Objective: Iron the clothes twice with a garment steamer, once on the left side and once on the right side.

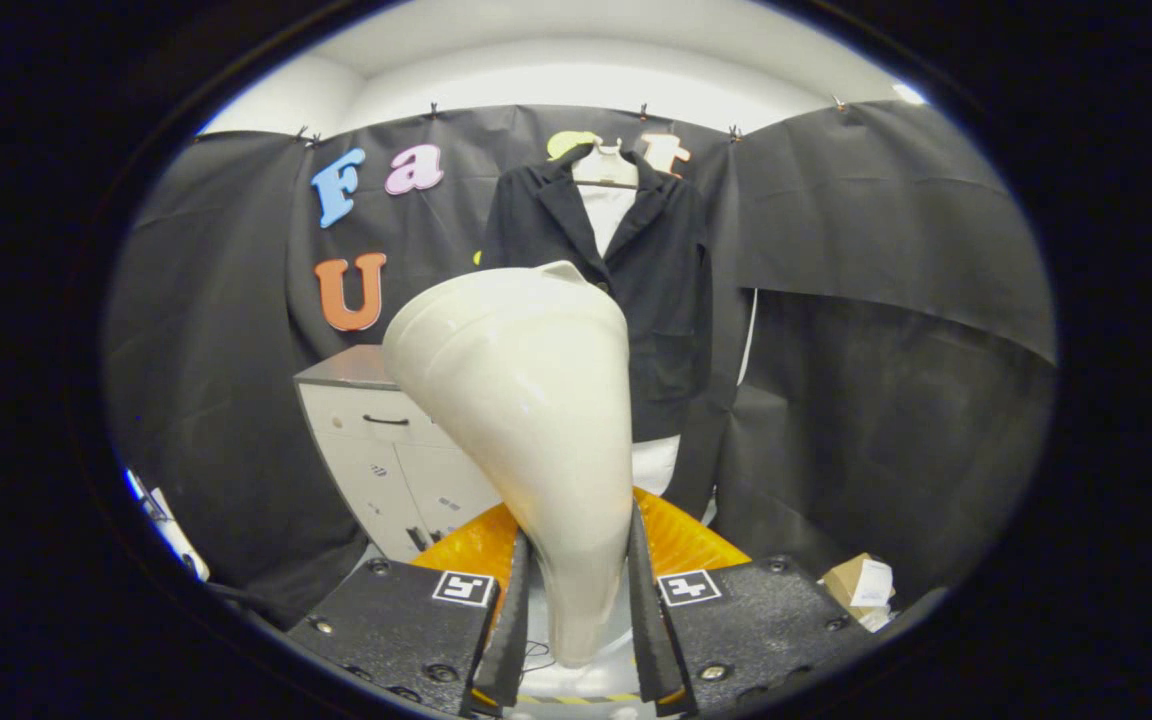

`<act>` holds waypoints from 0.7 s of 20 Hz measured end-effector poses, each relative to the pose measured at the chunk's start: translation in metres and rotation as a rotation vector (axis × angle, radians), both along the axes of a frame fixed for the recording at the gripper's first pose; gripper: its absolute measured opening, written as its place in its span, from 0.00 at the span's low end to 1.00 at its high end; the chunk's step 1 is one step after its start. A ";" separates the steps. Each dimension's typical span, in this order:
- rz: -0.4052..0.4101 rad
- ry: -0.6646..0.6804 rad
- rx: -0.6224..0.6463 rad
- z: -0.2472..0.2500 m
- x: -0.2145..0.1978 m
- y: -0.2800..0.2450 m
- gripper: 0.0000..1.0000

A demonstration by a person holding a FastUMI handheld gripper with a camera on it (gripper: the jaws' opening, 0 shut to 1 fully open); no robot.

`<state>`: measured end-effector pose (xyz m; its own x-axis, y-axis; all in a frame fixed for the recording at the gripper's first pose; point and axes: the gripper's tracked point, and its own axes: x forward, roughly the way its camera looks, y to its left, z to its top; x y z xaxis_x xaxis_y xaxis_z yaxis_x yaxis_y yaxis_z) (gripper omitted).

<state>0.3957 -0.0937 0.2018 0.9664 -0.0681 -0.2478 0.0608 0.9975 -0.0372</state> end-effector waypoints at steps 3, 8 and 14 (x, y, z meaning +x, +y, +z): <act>0.007 -0.011 -0.008 0.001 0.000 0.001 0.46; 0.007 -0.006 -0.008 0.003 -0.002 0.001 0.46; 0.011 -0.007 -0.014 0.003 -0.002 0.001 0.46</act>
<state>0.3937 -0.0925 0.2051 0.9689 -0.0612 -0.2396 0.0503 0.9974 -0.0512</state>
